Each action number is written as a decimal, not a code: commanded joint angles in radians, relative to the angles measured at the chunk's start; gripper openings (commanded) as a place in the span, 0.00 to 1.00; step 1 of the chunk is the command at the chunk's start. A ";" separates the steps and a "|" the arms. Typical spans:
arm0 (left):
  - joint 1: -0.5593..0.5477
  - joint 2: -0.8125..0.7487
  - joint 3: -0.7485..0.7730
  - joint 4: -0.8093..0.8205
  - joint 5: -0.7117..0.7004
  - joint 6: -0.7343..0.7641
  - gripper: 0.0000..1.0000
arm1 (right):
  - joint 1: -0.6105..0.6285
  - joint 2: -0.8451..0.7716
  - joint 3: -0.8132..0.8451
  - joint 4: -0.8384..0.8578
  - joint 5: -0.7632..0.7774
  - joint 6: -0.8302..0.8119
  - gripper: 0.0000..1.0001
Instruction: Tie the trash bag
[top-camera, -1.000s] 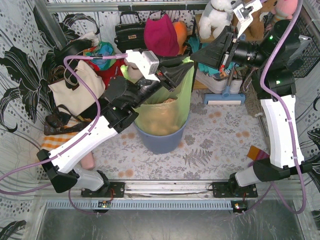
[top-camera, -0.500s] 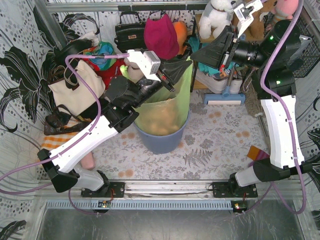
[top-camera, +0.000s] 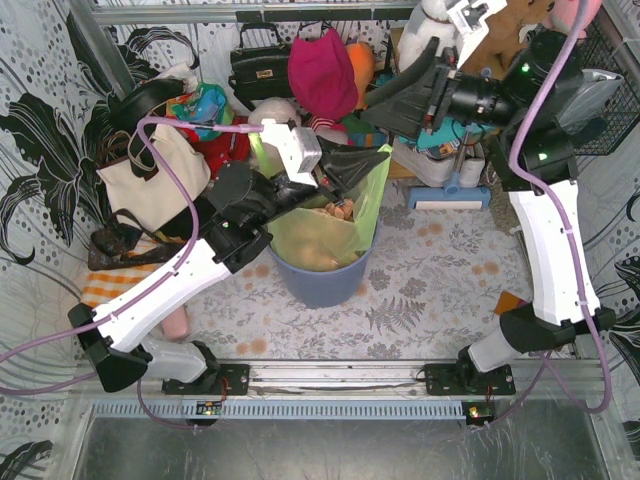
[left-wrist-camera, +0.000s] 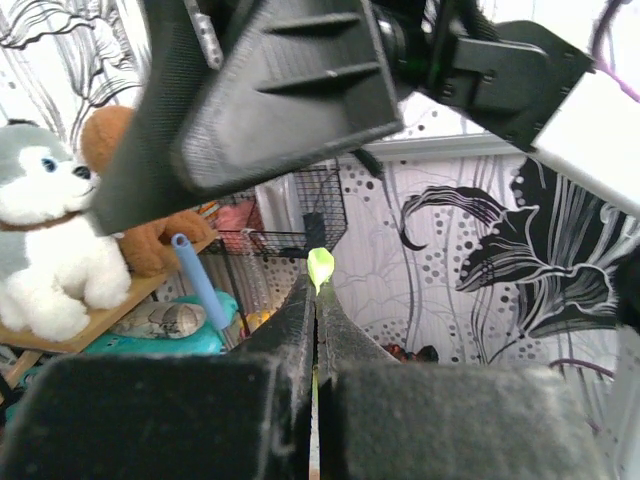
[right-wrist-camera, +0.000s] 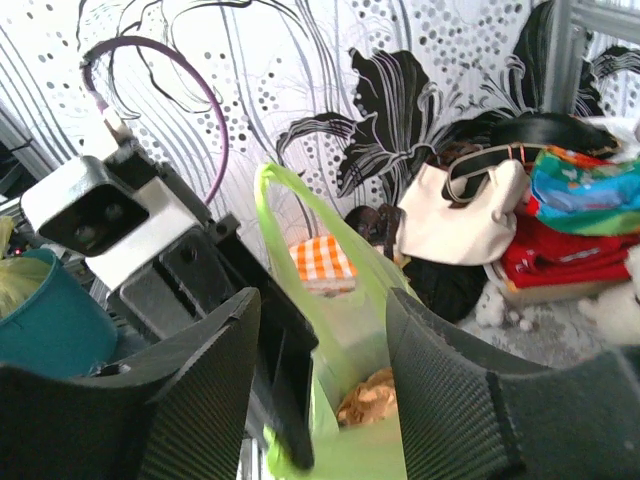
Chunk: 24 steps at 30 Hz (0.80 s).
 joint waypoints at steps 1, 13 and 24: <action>0.008 -0.047 -0.047 0.081 0.107 0.021 0.00 | 0.084 0.085 0.148 -0.083 0.042 -0.088 0.56; 0.008 -0.115 -0.137 0.143 0.182 0.017 0.00 | 0.251 0.306 0.351 -0.045 0.034 -0.192 0.72; 0.008 -0.120 -0.140 0.134 0.197 0.010 0.00 | 0.314 0.467 0.431 0.268 -0.181 -0.081 0.86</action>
